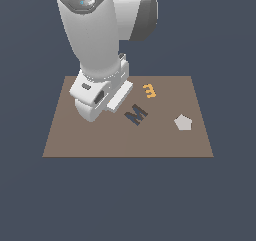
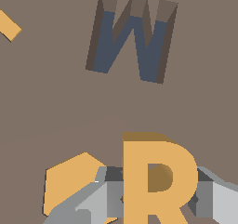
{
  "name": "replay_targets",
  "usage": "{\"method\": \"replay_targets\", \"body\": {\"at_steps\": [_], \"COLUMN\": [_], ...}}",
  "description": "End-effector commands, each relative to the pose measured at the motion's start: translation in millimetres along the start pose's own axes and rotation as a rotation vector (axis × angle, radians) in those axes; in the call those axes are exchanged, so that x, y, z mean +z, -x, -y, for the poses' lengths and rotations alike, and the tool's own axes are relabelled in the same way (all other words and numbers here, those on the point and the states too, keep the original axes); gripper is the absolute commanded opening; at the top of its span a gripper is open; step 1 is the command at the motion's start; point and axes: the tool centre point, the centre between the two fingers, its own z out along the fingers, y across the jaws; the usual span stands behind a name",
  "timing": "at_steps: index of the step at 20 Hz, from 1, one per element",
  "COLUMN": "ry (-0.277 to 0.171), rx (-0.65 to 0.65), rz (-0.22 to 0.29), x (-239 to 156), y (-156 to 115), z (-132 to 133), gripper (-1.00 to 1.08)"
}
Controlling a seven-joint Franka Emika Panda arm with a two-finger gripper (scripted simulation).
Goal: Insert a designated object into the corresponding slot on a board.
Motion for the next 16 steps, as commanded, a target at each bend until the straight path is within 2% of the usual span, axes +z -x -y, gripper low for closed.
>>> {"method": "replay_targets", "body": {"at_steps": [1, 16], "ry": [0.001, 0.001], "rx": [-0.096, -0.635], "rz": [0.0, 0.0], "x": [-1, -2], "y": [8, 54], "z": [2, -3], "gripper": [-1.0, -1.0]}}
